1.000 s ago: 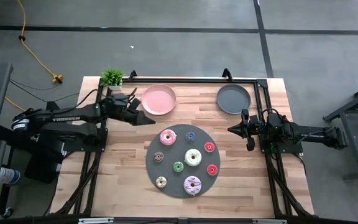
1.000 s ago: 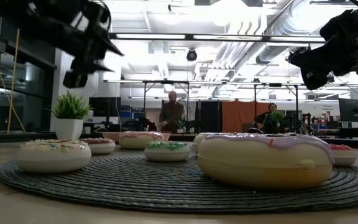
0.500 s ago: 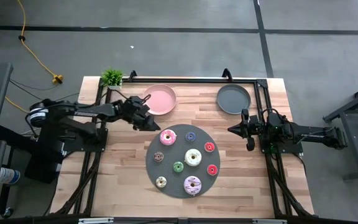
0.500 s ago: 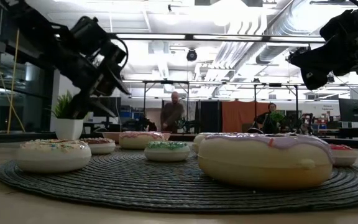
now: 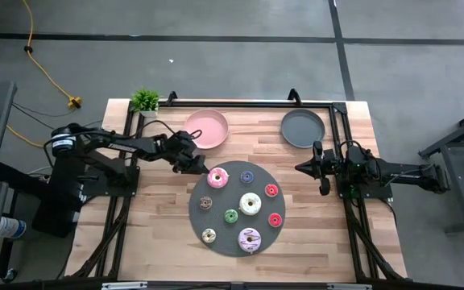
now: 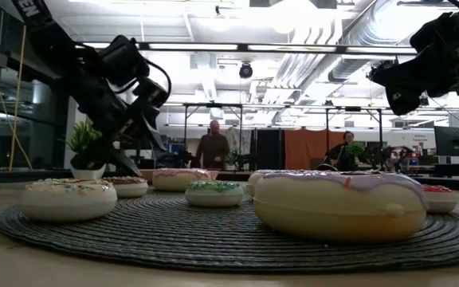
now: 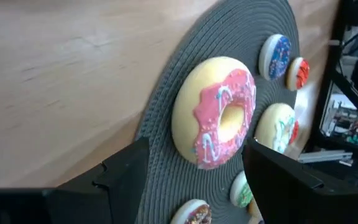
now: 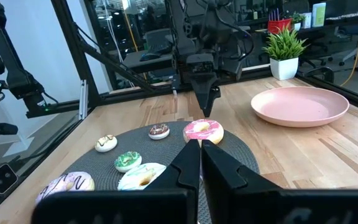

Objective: Pick & Place donuts
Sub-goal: Put the large pink donut on the pink plate

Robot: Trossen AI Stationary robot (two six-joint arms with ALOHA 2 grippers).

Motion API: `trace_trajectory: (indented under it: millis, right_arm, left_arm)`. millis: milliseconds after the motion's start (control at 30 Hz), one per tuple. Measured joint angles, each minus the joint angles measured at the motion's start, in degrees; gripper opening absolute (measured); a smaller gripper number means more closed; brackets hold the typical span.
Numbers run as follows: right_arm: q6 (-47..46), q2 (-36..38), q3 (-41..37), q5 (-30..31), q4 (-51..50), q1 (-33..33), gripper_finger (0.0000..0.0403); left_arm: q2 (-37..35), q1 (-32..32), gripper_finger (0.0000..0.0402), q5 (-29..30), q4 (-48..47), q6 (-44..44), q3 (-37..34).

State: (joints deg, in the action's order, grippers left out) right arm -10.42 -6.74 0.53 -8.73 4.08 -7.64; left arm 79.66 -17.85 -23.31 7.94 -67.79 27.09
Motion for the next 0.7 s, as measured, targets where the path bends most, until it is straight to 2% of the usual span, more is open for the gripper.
trace_trajectory:
  millis: [433, 700]
  right_arm:
    - [0.0, 0.0, 0.0, 0.0, 0.0, 0.0, 0.0007]
    - [0.0, 0.0, 0.0, 0.0, 0.0, 0.0, 0.0009]
  left_arm:
    - [5.7, 2.9, 0.0250, 4.3, -0.8, -3.2, 4.7]
    - [8.8, 4.4, 0.0250, 4.9, -0.7, -3.4, 7.1]
